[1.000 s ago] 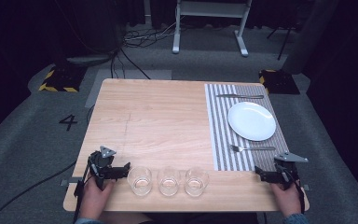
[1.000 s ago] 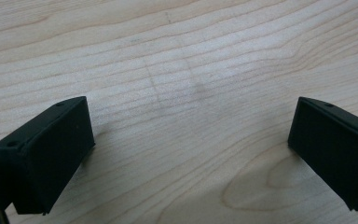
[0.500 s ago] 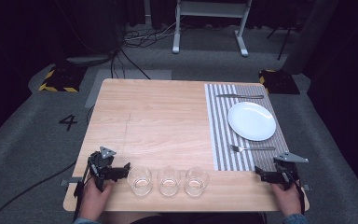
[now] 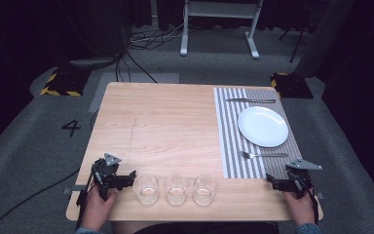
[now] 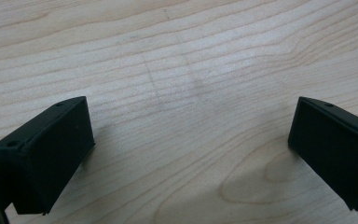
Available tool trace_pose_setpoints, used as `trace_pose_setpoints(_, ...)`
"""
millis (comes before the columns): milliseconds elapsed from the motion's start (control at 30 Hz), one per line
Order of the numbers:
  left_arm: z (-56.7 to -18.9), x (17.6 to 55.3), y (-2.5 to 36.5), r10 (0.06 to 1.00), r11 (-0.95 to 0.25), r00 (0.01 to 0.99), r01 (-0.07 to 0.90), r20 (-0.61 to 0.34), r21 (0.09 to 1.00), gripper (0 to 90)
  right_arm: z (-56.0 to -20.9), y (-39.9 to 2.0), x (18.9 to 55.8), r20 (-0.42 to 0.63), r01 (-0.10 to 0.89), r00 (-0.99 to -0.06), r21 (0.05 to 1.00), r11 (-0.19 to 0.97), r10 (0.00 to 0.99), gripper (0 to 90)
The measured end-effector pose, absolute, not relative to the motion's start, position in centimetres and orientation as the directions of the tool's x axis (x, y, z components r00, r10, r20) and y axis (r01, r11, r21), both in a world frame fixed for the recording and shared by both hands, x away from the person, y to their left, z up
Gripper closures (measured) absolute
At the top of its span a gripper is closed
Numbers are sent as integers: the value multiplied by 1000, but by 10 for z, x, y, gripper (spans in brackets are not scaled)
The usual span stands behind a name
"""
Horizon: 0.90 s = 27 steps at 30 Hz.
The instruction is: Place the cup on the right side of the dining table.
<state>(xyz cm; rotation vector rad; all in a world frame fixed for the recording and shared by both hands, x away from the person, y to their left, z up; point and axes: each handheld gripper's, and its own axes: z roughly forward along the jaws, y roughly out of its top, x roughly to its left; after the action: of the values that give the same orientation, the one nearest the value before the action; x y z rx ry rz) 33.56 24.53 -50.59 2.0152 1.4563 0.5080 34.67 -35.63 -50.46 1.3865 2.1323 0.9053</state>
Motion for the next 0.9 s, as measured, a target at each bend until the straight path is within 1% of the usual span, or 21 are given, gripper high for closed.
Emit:
trace_pose_setpoints(233, -506, 336, 246, 943, -226, 331, 716, -36, 661, 2, -504, -357, 347, -8, 627, -408, 725, 286, 913, 65)
trace_pose_setpoints(367, -506, 336, 246, 943, -226, 331, 716, -36, 661, 2, -502, -363, 344, 51, 610, -414, 756, 236, 909, 57)
trace_pose_setpoints(500, -506, 336, 246, 943, -226, 331, 716, -36, 661, 2, -496, -369, 341, 113, 598, -417, 782, 178, 902, 24)
trace_pose_setpoints(567, -506, 336, 246, 943, -226, 331, 716, -36, 661, 2, -489, -369, 337, 107, 575, -423, 799, 175, 900, 19)
trace_pose_setpoints(633, -506, 336, 246, 943, -226, 331, 716, -37, 660, 2, -480, -366, 331, 71, 542, -437, 816, 200, 897, 0)
trace_pose_setpoints(700, -506, 336, 246, 943, -226, 331, 716, -36, 661, 2, -472, -363, 326, 50, 511, -439, 835, 204, 897, 0)
trace_pose_setpoints(767, -506, 336, 246, 943, -226, 331, 716, -37, 661, 2, -463, -360, 320, 50, 460, -451, 868, 184, 891, 0)
trace_pose_setpoints(900, -506, 336, 246, 943, -226, 331, 716, -37, 661, 2, -449, -353, 314, 47, 417, -477, 891, 179, 878, 0)
